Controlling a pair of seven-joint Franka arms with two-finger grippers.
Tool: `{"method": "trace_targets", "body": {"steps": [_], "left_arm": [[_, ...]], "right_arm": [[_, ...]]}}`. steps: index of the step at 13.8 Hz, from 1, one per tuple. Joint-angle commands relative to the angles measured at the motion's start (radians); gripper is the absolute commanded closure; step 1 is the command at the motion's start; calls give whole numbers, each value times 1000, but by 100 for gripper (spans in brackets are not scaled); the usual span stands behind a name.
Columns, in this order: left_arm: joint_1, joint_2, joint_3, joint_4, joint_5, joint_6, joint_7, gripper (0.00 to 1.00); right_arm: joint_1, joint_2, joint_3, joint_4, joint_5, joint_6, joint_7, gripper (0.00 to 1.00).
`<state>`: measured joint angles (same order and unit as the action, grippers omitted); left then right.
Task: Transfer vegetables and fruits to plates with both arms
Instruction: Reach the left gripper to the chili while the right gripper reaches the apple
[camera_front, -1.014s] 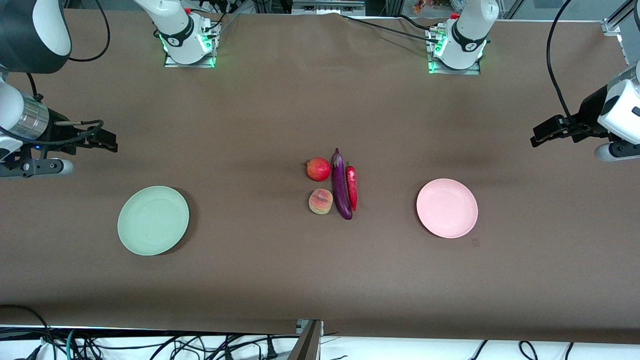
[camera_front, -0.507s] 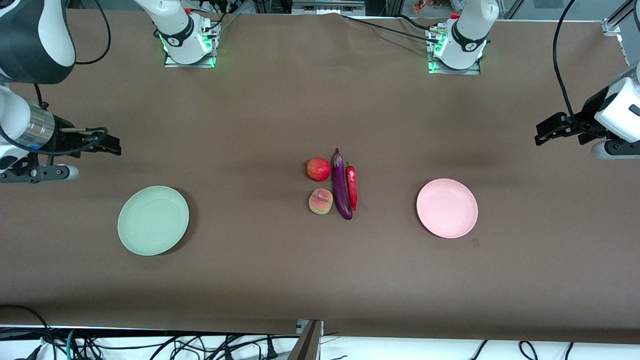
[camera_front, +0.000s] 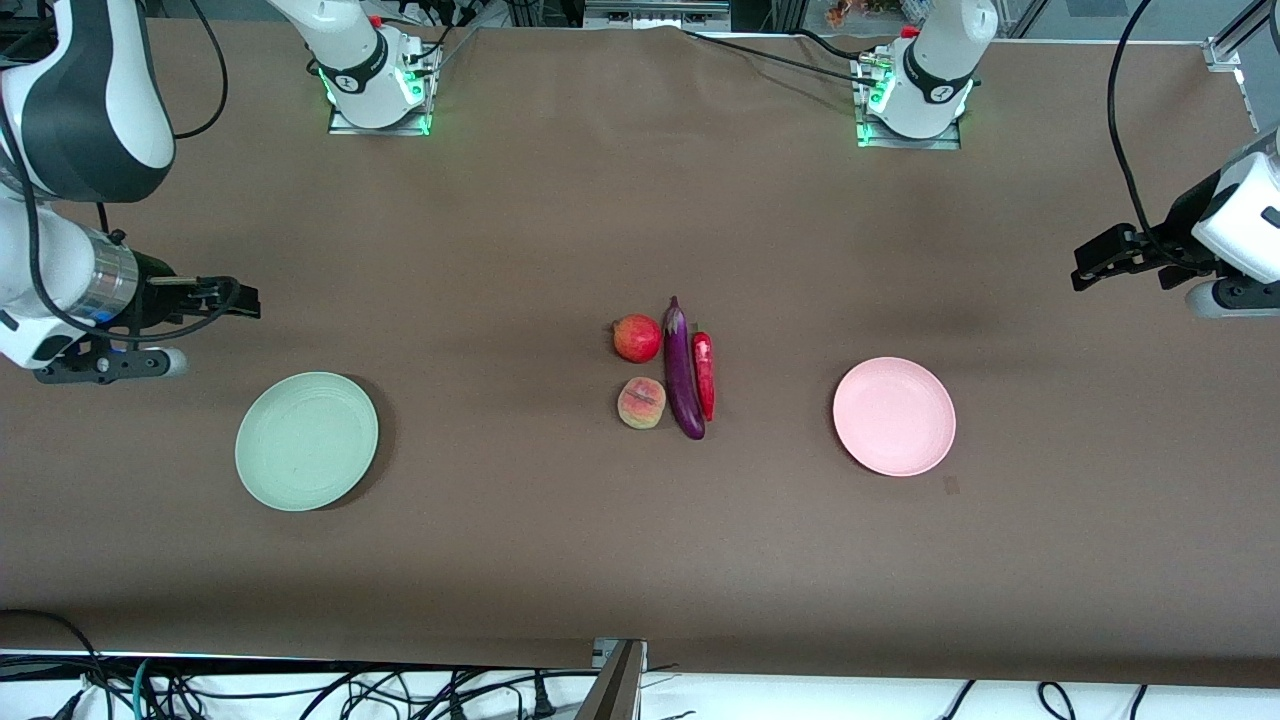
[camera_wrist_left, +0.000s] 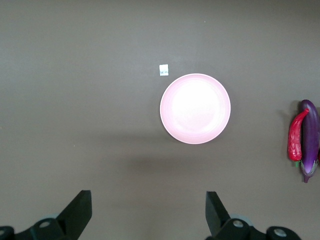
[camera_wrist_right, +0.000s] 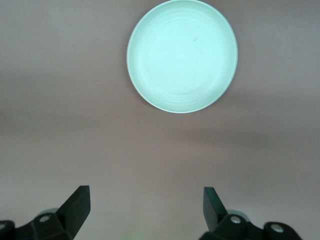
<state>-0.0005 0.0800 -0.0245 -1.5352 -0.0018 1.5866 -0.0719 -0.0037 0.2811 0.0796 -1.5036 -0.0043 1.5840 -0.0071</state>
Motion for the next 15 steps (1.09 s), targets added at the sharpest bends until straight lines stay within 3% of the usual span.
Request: {"method": "trace_targets", "body": {"steps": [1, 5, 11, 15], "left_arm": [[-4, -9, -23, 17, 11, -5, 24, 0], [7, -9, -20, 20, -102, -5, 24, 0], [-22, -8, -37, 17, -109, -20, 14, 0], [-47, 46, -46, 20, -106, -60, 24, 0]], "right_arm": [[28, 27, 2, 3, 59, 31, 67, 0], [166, 92, 2, 6, 93, 129, 252, 0], [394, 170, 2, 6, 126, 284, 546, 0], [505, 234, 0, 10, 126, 424, 706, 0]]}}
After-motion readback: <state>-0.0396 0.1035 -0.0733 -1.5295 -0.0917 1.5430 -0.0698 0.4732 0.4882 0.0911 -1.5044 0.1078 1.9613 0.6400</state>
